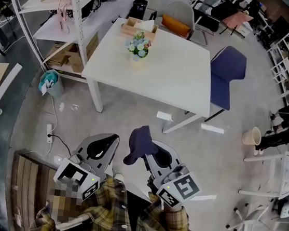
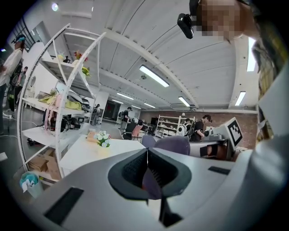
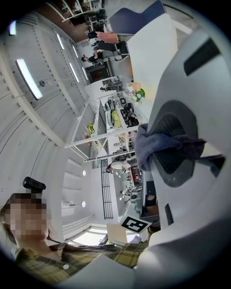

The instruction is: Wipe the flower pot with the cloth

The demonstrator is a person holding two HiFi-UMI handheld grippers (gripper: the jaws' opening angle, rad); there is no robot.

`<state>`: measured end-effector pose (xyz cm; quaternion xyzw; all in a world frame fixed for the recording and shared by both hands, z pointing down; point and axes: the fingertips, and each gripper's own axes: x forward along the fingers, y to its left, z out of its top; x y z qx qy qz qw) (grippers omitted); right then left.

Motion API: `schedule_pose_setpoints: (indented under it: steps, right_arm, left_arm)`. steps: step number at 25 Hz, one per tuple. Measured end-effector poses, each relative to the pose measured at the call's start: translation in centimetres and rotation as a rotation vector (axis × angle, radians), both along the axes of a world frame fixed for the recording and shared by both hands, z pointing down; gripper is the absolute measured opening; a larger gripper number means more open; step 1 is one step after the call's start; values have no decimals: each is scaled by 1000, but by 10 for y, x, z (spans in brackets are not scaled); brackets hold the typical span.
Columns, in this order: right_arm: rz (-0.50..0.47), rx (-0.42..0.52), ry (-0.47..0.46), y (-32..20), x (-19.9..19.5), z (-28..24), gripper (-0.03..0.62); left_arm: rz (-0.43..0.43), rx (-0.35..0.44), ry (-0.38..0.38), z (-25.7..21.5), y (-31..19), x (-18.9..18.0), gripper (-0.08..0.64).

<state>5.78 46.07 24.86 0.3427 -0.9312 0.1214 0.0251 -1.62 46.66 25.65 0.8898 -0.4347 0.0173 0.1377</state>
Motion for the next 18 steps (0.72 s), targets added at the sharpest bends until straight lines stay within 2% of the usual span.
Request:
schedule_pose_setpoints:
  steps: [6, 12, 18]
  right_arm:
    - [40, 17, 11, -58, -17, -12, 21]
    - [92, 21, 12, -118, -43, -16, 21]
    - [148, 7, 9, -158, -67, -7, 21]
  left_arm:
    - [53, 25, -1, -10, -62, -17, 11]
    - [90, 39, 1, -13, -120, -51, 11]
    - [143, 43, -7, -9, -162, -76, 11]
